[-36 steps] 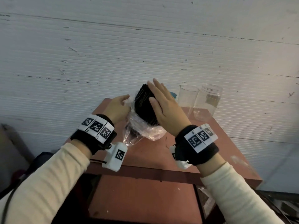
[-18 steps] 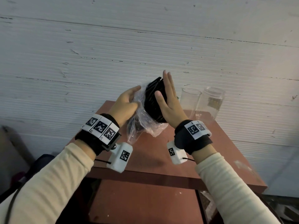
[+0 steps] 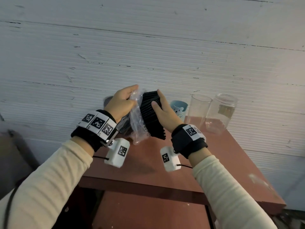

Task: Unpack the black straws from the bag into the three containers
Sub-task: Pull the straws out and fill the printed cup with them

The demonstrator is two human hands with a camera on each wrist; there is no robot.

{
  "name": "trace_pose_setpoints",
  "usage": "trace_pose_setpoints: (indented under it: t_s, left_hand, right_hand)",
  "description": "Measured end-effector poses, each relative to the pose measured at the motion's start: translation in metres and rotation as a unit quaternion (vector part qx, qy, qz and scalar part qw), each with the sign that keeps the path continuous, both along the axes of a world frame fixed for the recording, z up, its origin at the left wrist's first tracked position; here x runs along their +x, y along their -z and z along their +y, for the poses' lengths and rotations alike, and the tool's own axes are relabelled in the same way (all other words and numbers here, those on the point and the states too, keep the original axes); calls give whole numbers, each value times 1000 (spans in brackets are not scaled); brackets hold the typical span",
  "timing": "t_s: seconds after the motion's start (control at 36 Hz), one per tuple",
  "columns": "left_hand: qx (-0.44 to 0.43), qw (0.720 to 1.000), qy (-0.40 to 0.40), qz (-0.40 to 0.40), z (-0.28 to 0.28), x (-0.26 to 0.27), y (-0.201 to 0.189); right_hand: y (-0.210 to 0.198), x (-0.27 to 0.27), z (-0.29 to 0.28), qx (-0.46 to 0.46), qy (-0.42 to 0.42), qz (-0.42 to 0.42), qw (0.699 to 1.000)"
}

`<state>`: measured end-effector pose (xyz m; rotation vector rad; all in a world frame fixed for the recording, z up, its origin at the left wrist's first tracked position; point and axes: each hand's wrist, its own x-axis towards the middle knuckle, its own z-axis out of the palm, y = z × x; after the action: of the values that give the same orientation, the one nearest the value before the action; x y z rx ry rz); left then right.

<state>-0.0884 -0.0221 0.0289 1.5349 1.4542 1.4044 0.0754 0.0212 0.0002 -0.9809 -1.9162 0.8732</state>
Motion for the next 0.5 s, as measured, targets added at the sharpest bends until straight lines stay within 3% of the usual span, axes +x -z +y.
trace_pose_setpoints:
  t_s: [0.11,0.25,0.36,0.5]
  left_hand:
    - [-34,999,8,35,1,-8,5]
    - [-44,996,30,69,1,-8,8]
    - [-51,991,37,119,1,-7,9]
    - [-70,984,17,164,0,-7,12]
  right_hand:
    - [4,8,0,-50,-41,-16,998]
    - [5,14,4,-51,6,-10,999]
    - [7,7,3,-102,-56,-9,993]
    - [14,4,7,-79,-88,-23,993]
